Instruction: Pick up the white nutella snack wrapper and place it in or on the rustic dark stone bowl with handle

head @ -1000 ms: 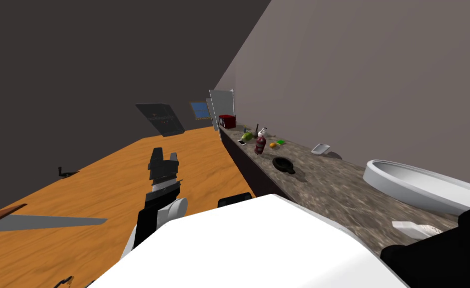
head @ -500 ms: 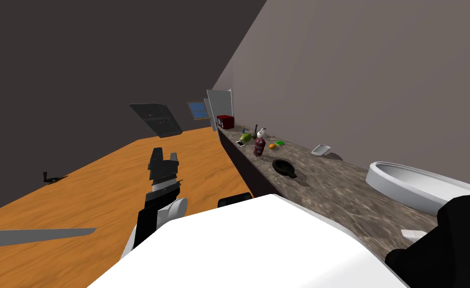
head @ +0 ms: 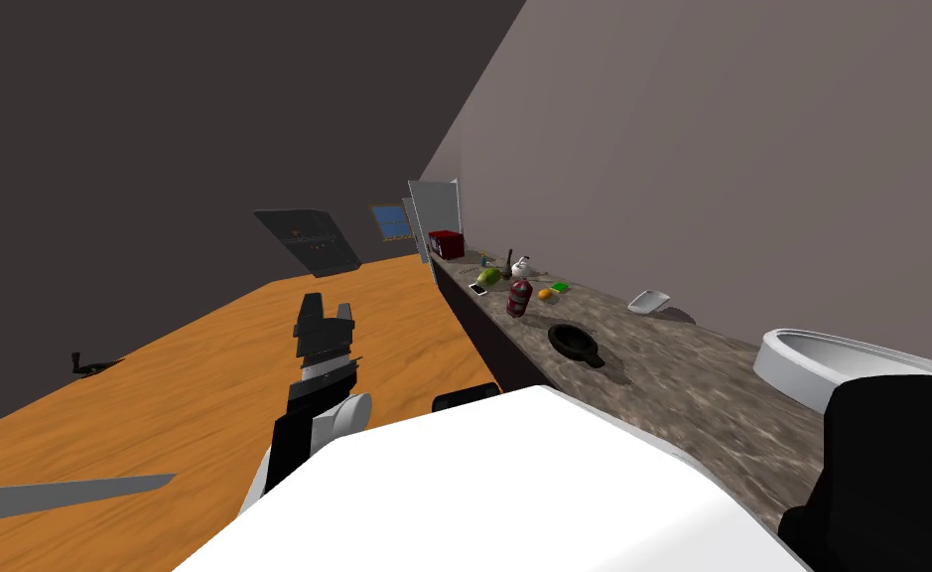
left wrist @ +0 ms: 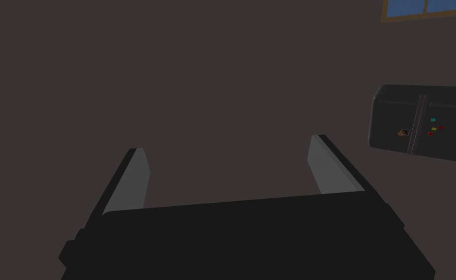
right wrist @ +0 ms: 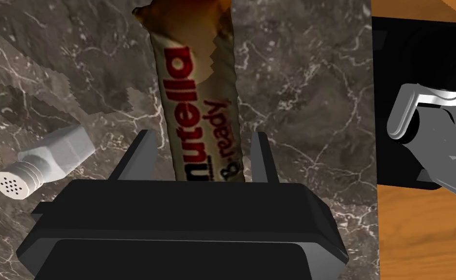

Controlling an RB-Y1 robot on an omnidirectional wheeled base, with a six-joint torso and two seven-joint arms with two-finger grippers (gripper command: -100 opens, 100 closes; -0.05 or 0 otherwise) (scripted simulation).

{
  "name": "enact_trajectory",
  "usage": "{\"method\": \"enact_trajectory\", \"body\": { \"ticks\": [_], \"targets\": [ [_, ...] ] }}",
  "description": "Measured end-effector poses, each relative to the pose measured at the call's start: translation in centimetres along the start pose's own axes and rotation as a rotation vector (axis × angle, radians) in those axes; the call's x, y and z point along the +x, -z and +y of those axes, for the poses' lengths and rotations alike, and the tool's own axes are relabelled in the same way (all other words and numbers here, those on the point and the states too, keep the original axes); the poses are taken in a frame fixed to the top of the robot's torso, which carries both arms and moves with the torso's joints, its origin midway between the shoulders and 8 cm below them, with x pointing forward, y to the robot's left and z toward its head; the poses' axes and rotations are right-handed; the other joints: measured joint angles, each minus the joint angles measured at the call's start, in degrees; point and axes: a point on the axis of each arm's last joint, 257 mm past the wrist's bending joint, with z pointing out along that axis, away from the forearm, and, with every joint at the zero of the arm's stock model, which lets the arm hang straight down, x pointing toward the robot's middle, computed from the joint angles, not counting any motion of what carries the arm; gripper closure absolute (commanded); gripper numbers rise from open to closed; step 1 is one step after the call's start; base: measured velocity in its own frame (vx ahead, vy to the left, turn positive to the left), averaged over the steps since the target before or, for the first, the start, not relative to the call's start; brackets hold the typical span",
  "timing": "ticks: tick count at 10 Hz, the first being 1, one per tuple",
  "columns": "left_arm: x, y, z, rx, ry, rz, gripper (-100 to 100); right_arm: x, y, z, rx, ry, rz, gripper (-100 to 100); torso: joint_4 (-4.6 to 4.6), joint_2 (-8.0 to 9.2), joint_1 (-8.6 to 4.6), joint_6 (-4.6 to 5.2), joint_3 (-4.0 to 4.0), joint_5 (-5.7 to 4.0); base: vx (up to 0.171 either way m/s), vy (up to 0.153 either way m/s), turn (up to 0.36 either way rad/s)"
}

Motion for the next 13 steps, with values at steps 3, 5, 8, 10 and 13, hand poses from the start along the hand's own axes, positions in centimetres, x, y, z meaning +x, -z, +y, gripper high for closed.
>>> {"method": "enact_trajectory", "body": {
  "ticks": [3, 5, 8, 10, 13],
  "targets": [
    [0.0, 0.0, 0.0, 0.000, 0.000, 0.000, 0, -2.1, 0.9, -1.1, 0.016, -0.012, -0.039, 100, -0.01, 0.00, 0.26, -0.04, -0.01, 0.09, 0.128, 0.097, 0.060],
    [0.0, 0.0, 0.0, 0.000, 0.000, 0.000, 0, -3.7, 1.5, -1.9, 0.029, -0.020, -0.078, 100, -0.02, -0.01, 0.32, -0.08, -0.02, 0.10, 0.129, 0.106, 0.090],
    [0.0, 0.0, 0.0, 0.000, 0.000, 0.000, 0, -6.6, 2.8, -2.8, 0.042, -0.027, -0.145, 100, -0.06, -0.18, 0.42, -0.15, -0.12, 0.14, 0.166, 0.118, 0.113],
    [0.0, 0.0, 0.0, 0.000, 0.000, 0.000, 0, -9.0, 3.4, -3.1, 0.046, -0.029, -0.192, 100, -0.12, -0.36, 0.43, -0.20, -0.24, 0.16, 0.181, 0.112, 0.120],
    [0.0, 0.0, 0.0, 0.000, 0.000, 0.000, 0, -11.7, 4.7, -3.6, 0.049, -0.031, -0.241, 100, -0.07, -0.06, 0.45, -0.14, -0.07, 0.19, 0.131, 0.093, 0.105]
  ]
}}
